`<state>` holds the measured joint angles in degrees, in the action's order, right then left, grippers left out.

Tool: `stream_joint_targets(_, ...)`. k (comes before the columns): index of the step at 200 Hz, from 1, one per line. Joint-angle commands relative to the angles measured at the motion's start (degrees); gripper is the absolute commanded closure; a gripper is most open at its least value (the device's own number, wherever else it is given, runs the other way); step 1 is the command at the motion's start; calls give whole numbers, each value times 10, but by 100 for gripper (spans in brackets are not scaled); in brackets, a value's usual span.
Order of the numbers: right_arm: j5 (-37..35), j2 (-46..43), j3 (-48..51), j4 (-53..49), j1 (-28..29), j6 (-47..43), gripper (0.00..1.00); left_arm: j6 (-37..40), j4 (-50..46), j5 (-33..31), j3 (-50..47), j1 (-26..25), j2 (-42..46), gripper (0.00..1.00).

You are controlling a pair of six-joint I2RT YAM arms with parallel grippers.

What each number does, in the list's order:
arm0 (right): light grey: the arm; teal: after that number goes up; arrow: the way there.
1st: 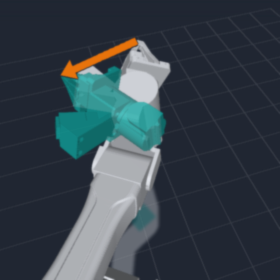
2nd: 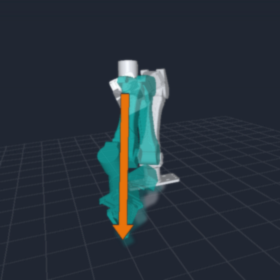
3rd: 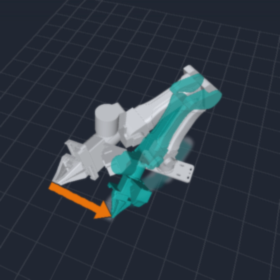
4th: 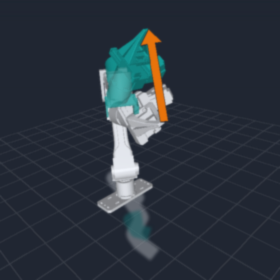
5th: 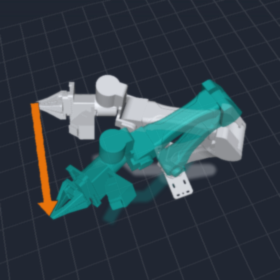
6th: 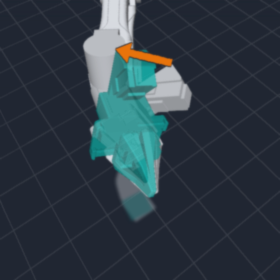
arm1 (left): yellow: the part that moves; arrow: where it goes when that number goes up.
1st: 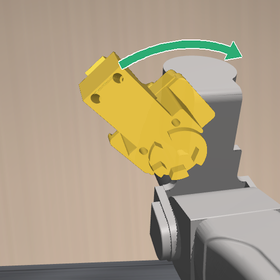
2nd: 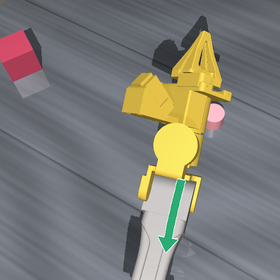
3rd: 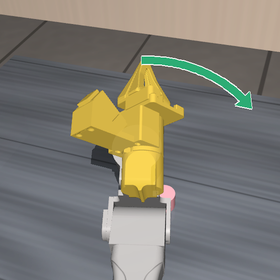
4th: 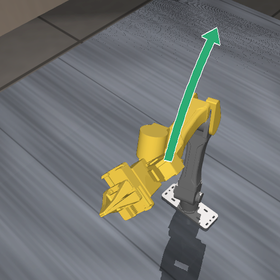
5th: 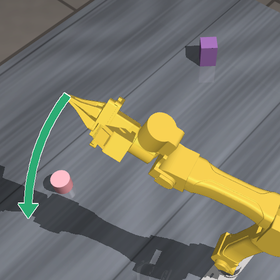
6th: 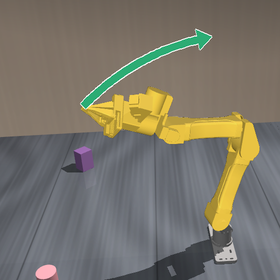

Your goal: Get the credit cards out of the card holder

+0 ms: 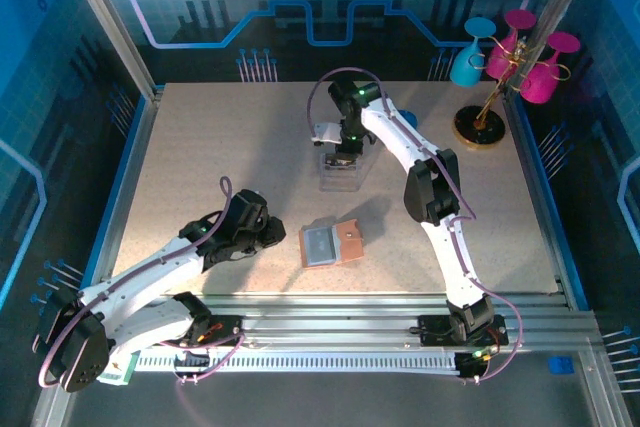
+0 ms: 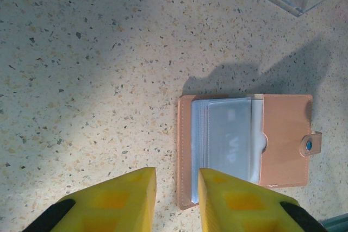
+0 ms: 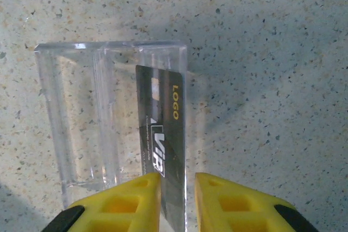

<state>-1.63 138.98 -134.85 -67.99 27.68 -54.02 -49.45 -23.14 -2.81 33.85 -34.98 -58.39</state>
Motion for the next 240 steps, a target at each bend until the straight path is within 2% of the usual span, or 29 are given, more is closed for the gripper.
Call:
stream_joint_targets(1, -3, -20, 6, 6, 3, 5, 76, -3, -10, -6, -4, 6, 0, 73)
stream_joint_targets(52, 10, -41, 15, 29, 1, 17, 69, -4, -10, -6, -3, 5, 1, 73)
stream_joint_targets(88, 24, -48, 22, 39, -2, 26, 68, -6, -4, -5, -7, 6, 2, 73)
stream_joint_targets(132, -9, -53, 50, 83, -3, 34, 62, -9, -1, -4, -8, 5, 3, 73)
stream_joint_targets(184, -32, -35, 58, 102, -6, 34, 61, -13, -2, -4, -10, 6, 6, 73)
stream_joint_targets(240, -21, -32, 78, 106, -7, 34, 61, -13, -3, -5, -11, 5, 9, 73)
